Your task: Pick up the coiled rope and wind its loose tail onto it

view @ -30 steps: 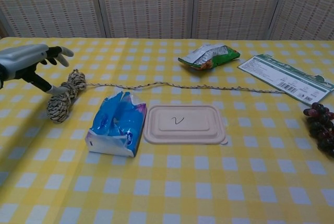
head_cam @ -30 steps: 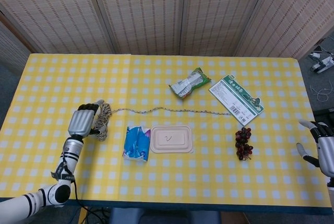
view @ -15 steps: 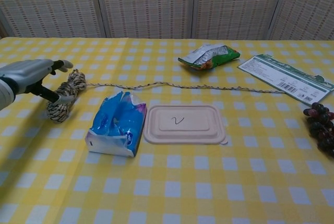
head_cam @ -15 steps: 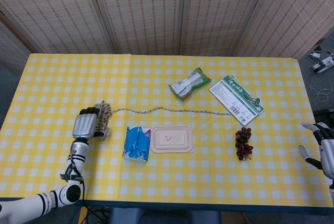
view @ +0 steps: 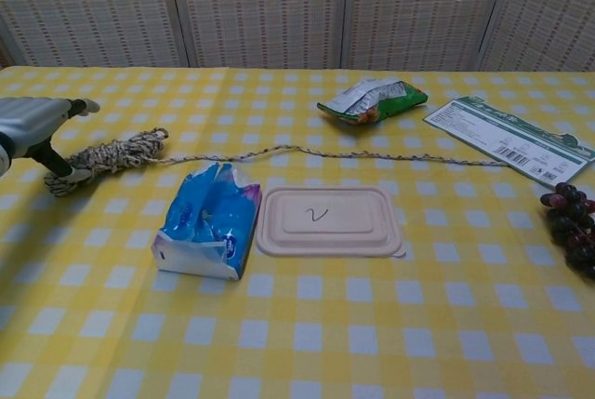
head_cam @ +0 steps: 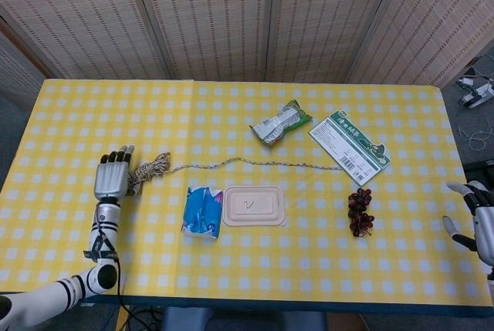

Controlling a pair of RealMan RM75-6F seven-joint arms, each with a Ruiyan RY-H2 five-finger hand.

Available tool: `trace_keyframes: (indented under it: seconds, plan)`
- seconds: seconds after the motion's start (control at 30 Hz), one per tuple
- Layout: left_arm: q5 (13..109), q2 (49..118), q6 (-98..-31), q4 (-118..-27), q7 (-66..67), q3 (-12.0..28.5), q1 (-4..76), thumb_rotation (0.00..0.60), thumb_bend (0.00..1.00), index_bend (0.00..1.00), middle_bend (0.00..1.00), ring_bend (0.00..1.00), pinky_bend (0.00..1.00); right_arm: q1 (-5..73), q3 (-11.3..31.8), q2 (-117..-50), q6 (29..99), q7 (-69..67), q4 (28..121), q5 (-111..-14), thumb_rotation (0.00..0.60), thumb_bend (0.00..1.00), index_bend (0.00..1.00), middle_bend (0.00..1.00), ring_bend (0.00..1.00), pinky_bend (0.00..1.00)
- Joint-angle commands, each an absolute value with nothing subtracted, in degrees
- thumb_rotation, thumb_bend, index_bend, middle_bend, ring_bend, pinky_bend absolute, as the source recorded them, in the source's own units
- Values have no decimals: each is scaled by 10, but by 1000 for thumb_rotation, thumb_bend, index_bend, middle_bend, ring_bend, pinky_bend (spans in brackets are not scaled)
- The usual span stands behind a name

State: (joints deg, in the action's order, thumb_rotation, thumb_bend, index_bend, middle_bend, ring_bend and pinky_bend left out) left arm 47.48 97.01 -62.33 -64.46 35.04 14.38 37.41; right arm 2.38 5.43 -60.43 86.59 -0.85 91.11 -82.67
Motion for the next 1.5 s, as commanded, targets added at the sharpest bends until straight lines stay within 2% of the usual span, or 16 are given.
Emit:
trace_keyframes:
  seconds: [0.03,0.2,0.47,0.83,1.13,1.37,1.5]
  plan:
    - [469,975,-602,-615,340,158,387,598,246,70,98,144,143,24,55,-604,866,-7,913,-827,600,280,239,299,299,366]
    - [476,962,-574,-618,331,156,395,600,246,242,168,182,143,24,56,-604,866,-4,915,-825,600,280,239,299,299,366]
    - [508,964,-572,-622,313,140,396,595,246,403,313,266,167,21,55,-605,865,-7,913,-822,600,280,239,298,299,366]
    - [483,976,-554,-601,354,135,407,541,246,427,337,283,174,16,54,-606,866,-10,911,-819,600,280,239,298,299,366]
    - [487,992,-559,-576,336,141,409,521,246,565,513,384,218,15,55,-607,866,-13,907,-818,600,280,239,298,299,366]
    - [485,997,-552,-562,337,142,411,531,246,616,588,434,238,15,56,-608,864,-13,907,-816,600,280,239,298,300,366]
    - [489,994,-551,-562,316,150,409,535,246,651,661,495,261,16,56,-607,863,-12,908,-816,600,280,239,298,299,366]
